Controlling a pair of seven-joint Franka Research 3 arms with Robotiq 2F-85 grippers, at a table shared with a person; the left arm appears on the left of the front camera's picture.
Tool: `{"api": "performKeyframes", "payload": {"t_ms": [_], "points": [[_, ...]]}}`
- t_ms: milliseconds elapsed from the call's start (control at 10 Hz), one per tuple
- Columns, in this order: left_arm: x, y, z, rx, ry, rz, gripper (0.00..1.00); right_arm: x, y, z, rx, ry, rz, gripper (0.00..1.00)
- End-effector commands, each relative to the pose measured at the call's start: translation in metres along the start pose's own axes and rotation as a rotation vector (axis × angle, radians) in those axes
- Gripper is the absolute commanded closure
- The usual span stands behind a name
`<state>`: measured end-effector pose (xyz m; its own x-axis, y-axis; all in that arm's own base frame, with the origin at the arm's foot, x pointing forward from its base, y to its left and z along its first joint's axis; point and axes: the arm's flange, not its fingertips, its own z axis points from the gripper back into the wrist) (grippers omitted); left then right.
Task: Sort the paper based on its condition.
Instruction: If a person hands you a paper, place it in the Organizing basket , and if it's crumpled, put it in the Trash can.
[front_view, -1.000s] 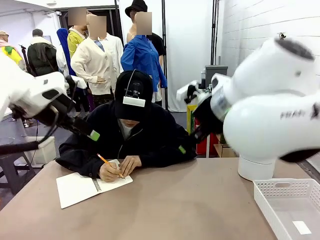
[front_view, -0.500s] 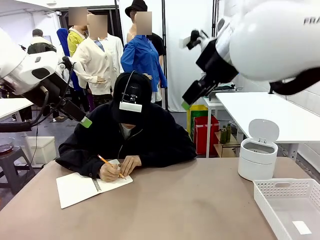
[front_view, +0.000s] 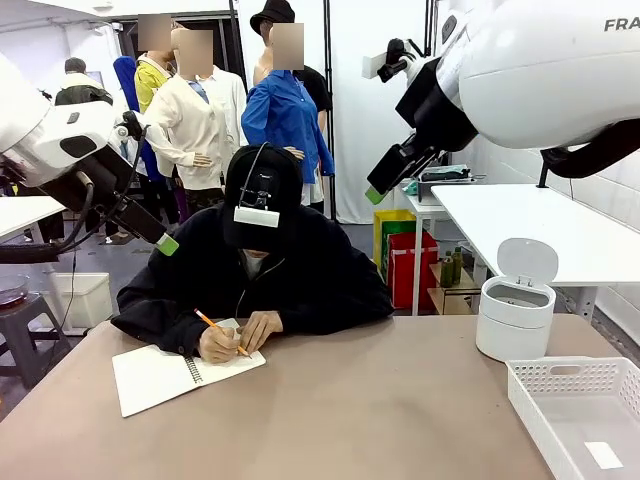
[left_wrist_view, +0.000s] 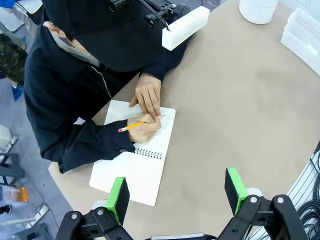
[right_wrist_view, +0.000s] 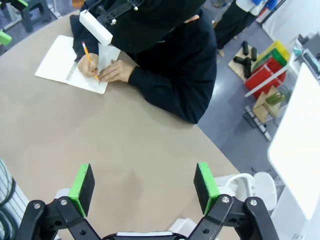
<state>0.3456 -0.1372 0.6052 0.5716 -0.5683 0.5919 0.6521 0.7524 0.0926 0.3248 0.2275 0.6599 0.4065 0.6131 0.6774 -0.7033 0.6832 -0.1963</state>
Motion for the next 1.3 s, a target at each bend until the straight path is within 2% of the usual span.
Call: {"api": "performKeyframes", "payload": {"t_ms": [0, 100, 300, 500, 800, 1200], "points": [[0.001, 0.000, 0.000, -0.005, -0.002, 0.011, 0.00, 0.000, 0.002, 0.001, 0.014, 0.015, -0.013, 0.00], [0.000, 0.000, 0.000, 0.000, 0.000, 0.000, 0.00, 0.000, 0.000, 0.000, 0.000, 0.000, 0.000, 0.00], [-0.002, -0.006, 0.025, -0.016, 0.054, -0.062, 0.00, -0.007, 0.007, 0.018, 0.013, 0.045, 0.029, 0.00], [-0.003, -0.011, 0.040, -0.076, 0.050, -0.056, 0.00, -0.019, 0.002, 0.021, 0.037, 0.050, 0.018, 0.00], [-0.006, -0.013, 0.051, -0.044, 0.008, -0.027, 0.00, -0.030, -0.014, 0.037, 0.049, 0.020, -0.014, 0.00], [-0.012, -0.003, 0.056, -0.020, 0.020, -0.021, 0.00, -0.028, -0.036, 0.049, 0.085, 0.057, -0.055, 0.00]]}}
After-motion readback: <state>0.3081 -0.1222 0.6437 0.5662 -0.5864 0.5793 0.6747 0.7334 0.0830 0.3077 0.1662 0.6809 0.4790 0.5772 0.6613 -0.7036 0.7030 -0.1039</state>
